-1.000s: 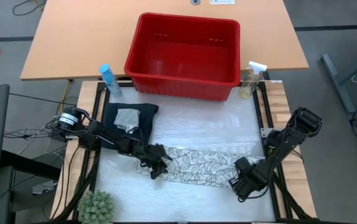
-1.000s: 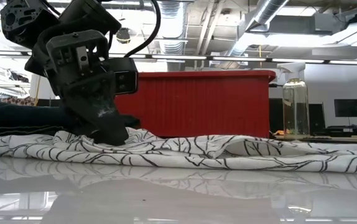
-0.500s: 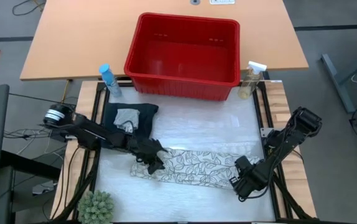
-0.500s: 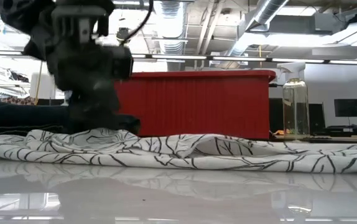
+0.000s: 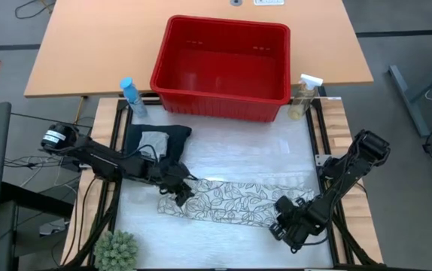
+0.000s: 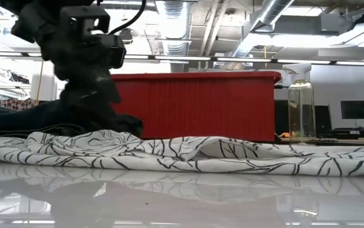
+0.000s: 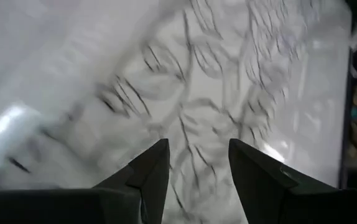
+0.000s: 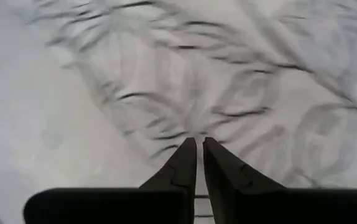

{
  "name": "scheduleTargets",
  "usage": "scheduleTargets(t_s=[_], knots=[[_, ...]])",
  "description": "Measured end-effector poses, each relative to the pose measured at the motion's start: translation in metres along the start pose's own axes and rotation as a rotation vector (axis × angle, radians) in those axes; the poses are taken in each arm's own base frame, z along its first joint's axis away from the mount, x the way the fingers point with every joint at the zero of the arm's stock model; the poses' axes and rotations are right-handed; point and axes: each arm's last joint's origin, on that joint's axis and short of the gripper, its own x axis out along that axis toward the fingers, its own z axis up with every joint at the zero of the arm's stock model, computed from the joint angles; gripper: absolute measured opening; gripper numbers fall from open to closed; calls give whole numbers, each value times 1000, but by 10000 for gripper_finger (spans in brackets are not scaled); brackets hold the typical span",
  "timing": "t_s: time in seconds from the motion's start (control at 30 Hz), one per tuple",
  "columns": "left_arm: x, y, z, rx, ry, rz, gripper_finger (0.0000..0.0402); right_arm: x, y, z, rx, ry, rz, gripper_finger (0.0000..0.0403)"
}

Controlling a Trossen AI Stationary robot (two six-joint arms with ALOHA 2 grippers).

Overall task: Fold Laundry from Bin
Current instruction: Fold the white patterned shirt

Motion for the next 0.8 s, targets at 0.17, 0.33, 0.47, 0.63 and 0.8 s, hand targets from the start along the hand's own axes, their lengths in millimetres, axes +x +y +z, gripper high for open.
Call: scheduleTargets(t_s=[0.17, 0.33, 0.47, 0.63, 0.8], knots=[[0, -3, -17, 20, 101, 30, 155, -2, 6, -6, -103, 22, 74, 56], [3, 3, -36, 32, 160, 164, 155, -1, 4, -4, -91, 17, 47, 56], [8, 6, -42, -19, 185, 209, 155, -1, 3, -5, -99, 18, 46, 56], [6, -3, -48, -115, 294, 101, 155, -1, 1, -5, -107, 43, 13, 56], [1, -16, -53, -139, 373, 45, 155, -1, -2, -5, -115, 65, -15, 56]])
